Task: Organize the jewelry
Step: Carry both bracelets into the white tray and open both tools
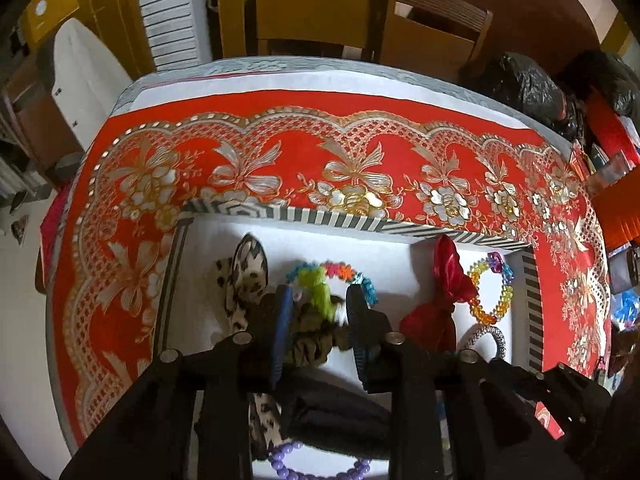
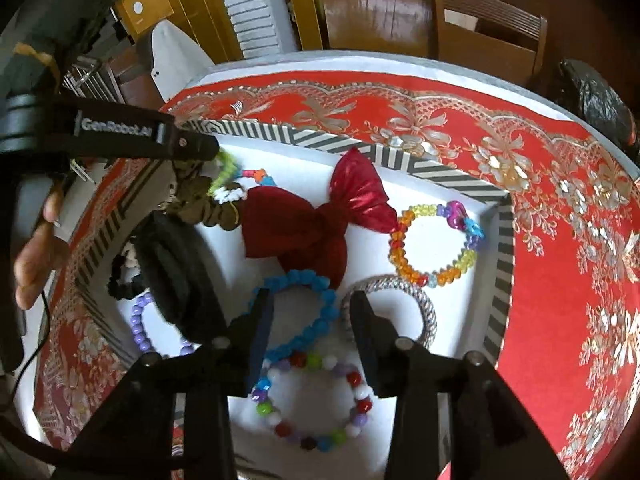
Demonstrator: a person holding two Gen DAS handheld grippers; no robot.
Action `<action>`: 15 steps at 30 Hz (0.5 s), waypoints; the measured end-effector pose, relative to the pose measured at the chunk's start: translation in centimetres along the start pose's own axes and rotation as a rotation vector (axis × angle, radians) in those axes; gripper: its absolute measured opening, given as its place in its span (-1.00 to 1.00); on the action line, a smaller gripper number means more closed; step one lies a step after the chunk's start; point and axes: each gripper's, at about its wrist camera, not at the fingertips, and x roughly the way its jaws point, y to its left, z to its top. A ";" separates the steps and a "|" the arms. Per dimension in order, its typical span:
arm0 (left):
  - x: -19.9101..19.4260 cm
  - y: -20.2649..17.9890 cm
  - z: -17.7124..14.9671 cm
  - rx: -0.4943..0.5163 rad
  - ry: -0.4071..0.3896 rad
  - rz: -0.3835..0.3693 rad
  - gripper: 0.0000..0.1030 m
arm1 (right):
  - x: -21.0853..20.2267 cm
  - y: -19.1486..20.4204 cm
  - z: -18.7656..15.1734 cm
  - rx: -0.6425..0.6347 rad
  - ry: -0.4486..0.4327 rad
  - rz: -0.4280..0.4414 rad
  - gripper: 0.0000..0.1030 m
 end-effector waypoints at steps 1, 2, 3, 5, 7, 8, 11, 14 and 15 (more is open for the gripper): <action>-0.3 0.0 -0.2 0.000 -0.003 0.008 -0.72 | -0.5 0.1 -0.2 0.006 -0.012 -0.005 -0.19; -0.6 0.0 -0.5 0.001 -0.007 0.016 -0.72 | -1.1 0.1 -0.5 0.012 -0.023 -0.011 -0.14; -1.1 0.0 -0.9 0.002 -0.015 0.022 -0.72 | -1.4 0.2 -0.7 0.014 -0.028 -0.015 -0.12; -1.6 -0.2 -1.5 0.004 -0.023 0.033 -0.72 | -2.5 0.4 -1.2 0.014 -0.050 -0.038 -0.10; -2.4 -0.3 -2.3 0.004 -0.033 0.042 -0.72 | -3.4 0.5 -1.7 0.028 -0.066 -0.056 -0.05; -2.8 -0.4 -2.7 0.002 -0.037 0.050 -0.72 | -3.8 0.4 -1.9 0.041 -0.070 -0.067 -0.02; -4.2 -0.4 -4.1 -0.010 -0.050 0.058 -0.72 | -4.8 0.6 -2.3 0.071 -0.083 -0.090 0.01; -5.6 -0.5 -5.4 -0.014 -0.071 0.070 -0.72 | -5.6 0.9 -2.5 0.101 -0.078 -0.129 0.13; -6.1 -0.6 -5.8 -0.016 -0.080 0.074 -0.72 | -5.8 0.9 -2.6 0.107 -0.080 -0.131 0.13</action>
